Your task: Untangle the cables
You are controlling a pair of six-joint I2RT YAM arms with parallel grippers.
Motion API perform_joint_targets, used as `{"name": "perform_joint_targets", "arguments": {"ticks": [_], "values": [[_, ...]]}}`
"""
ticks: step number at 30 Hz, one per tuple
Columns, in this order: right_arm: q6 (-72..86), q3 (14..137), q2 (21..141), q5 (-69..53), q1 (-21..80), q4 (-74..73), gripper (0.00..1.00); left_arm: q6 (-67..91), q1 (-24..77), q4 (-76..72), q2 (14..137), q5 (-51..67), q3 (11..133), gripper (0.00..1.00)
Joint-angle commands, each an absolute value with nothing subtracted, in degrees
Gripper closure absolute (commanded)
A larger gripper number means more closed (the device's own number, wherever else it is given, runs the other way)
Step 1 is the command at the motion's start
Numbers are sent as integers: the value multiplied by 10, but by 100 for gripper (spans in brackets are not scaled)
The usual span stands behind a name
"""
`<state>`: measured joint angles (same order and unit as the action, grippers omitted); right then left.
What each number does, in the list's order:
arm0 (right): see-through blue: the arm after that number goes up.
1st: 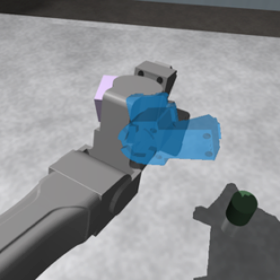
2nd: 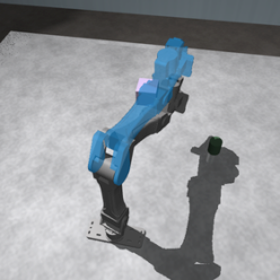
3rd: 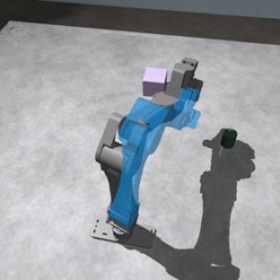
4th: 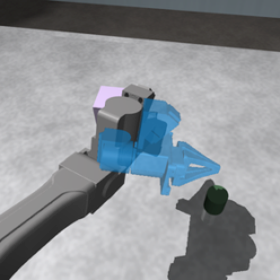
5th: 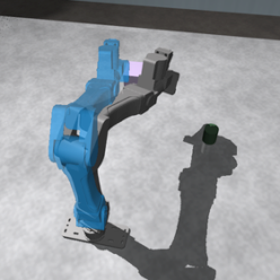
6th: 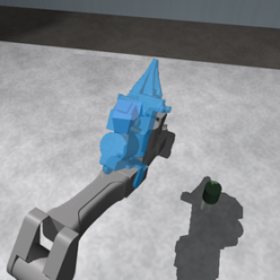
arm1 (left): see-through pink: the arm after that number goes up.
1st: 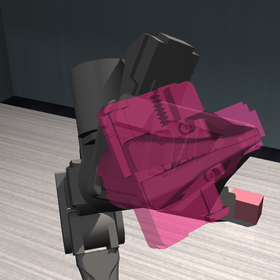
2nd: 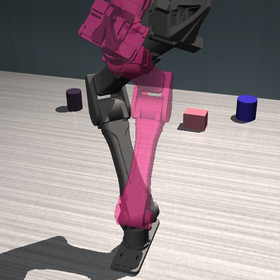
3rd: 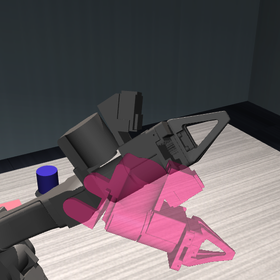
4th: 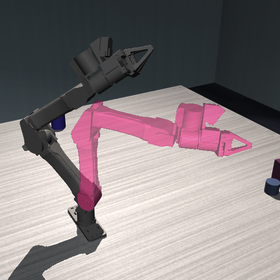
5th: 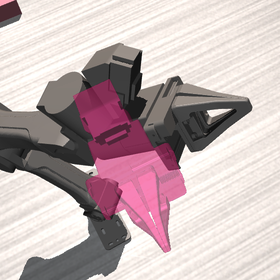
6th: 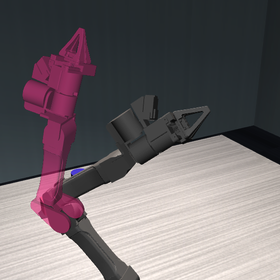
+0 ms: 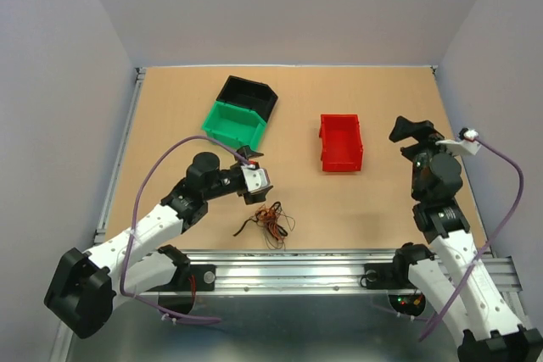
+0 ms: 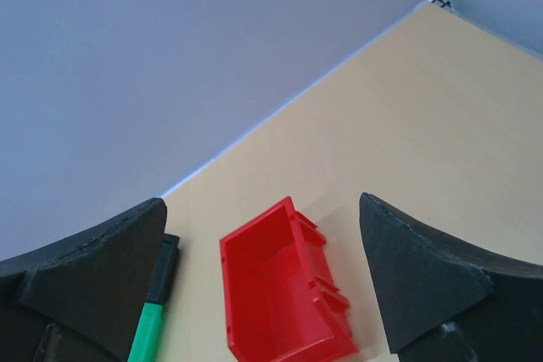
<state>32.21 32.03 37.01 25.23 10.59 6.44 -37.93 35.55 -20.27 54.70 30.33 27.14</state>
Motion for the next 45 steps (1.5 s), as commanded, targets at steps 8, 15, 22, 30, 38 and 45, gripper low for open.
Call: {"name": "perform_joint_targets", "arguments": {"ticks": [8, 15, 22, 30, 38, 45], "values": [[442, 293, 340, 132, 106, 53, 0, -447, 363, -97, 550, 398, 320, 1], [385, 301, 352, 4, 106, 65, 0, -482, 400, -47, 530, 398, 318, 1], [349, 313, 380, -58, 105, 65, 0, -490, 479, -46, 593, 289, 316, 1], [332, 316, 396, -98, 106, 65, 0, -483, 490, -62, 683, 238, 337, 31], [334, 315, 408, -103, 106, 64, 0, -482, 490, -50, 729, 236, 359, 91], [319, 322, 467, -130, 106, 64, 0, -382, 475, -151, 750, 158, 376, 100]]}}
